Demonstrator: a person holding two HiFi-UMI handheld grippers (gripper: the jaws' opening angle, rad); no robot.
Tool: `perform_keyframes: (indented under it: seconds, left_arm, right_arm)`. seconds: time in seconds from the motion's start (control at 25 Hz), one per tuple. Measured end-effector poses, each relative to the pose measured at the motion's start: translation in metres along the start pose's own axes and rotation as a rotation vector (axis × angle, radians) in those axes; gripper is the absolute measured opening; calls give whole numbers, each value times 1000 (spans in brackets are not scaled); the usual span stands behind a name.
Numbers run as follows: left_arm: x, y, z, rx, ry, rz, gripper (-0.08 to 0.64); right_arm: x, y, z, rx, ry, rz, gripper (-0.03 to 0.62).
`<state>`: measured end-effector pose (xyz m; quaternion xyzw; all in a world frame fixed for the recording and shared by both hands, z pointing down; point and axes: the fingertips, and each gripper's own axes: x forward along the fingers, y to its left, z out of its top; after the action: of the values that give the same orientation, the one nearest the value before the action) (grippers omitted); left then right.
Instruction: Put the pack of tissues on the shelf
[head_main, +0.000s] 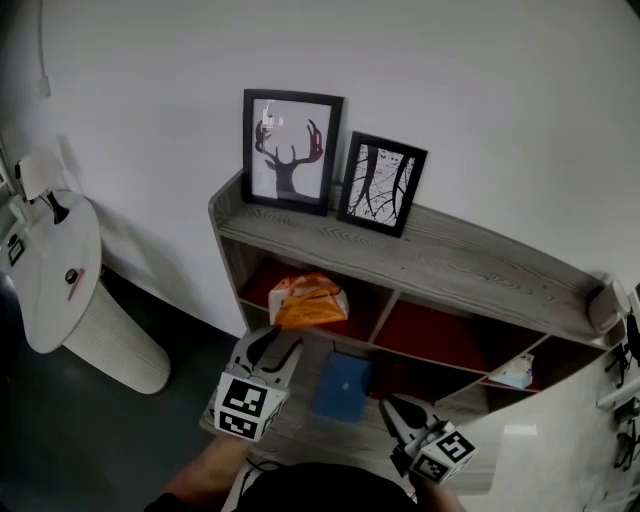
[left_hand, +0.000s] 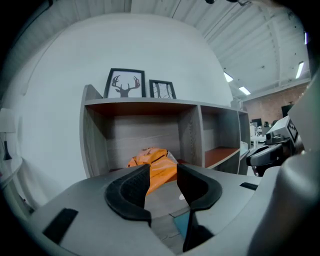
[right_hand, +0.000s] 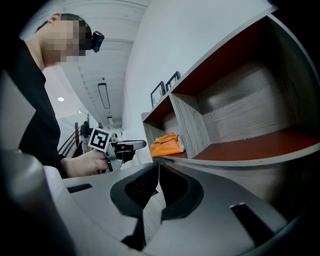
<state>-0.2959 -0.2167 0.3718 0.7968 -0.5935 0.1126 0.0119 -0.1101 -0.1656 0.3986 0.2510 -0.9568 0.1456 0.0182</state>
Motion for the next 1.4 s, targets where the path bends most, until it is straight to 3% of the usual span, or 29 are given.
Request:
perform_keyframes:
  seconds: [0.68, 0.96, 1.4]
  left_arm:
    - [-22, -96, 5, -99, -101, -274, 144]
    - [-30, -98, 1, -99, -100, -277, 23]
    - [-30, -89, -4, -107, -79, -257, 15]
  right_arm:
    - [-20, 1, 33, -75, -100, -22, 20]
    - [-22, 5, 39, -77, -116, -23, 20]
    - [-18, 6, 36, -113, -86, -35, 17]
